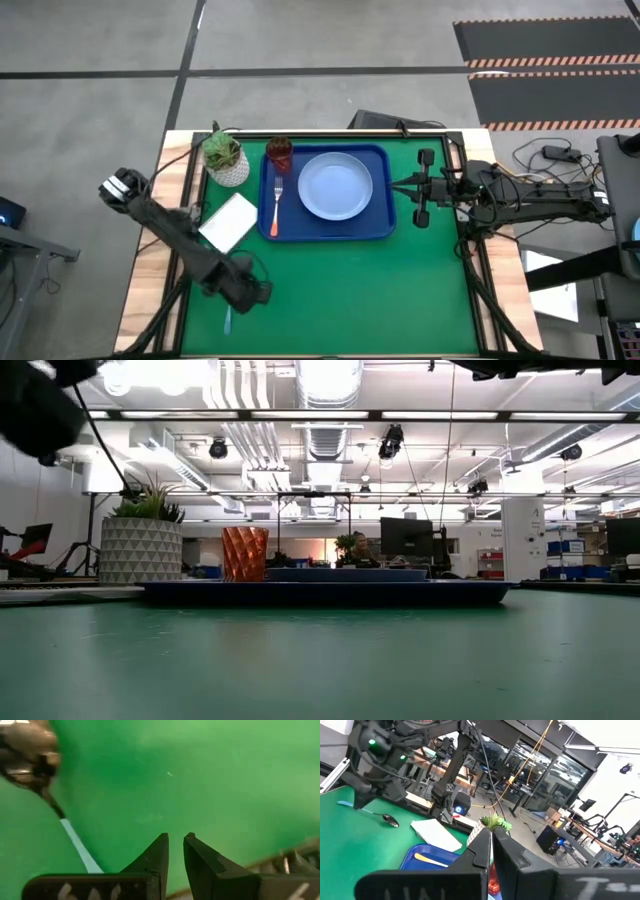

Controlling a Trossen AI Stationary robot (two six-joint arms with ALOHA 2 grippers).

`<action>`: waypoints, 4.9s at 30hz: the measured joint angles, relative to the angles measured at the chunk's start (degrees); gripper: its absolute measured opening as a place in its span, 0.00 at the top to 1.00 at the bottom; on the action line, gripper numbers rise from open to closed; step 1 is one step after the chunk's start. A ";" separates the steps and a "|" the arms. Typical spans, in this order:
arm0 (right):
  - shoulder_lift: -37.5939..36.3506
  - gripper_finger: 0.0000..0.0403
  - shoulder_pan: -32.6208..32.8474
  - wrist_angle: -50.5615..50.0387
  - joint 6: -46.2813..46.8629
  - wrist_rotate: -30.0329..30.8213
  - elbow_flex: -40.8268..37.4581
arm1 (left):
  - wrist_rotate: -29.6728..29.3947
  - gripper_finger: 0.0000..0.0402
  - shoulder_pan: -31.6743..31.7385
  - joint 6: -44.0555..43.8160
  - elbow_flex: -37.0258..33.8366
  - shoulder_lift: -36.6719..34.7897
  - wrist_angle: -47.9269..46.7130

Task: Pick and place plate/cup/fork/spoon on tray
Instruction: Put the blue spoon on the tray to the right of the orange fork

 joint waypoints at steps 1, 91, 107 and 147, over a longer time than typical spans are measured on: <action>0.00 0.98 0.01 0.07 0.02 -0.01 0.00 | -1.06 0.90 -1.33 -3.01 -0.12 0.45 -1.26; 7.76 0.98 0.02 7.82 1.53 -12.75 -0.02 | -0.64 0.99 8.15 129.97 -0.61 -0.35 70.58; 25.19 0.90 0.07 31.32 13.22 -38.38 3.02 | 4.44 1.00 20.67 127.66 -8.35 -0.53 79.80; 71.44 0.76 5.30 42.64 22.86 -56.95 41.98 | -0.25 0.97 21.99 126.41 -19.88 -0.51 94.43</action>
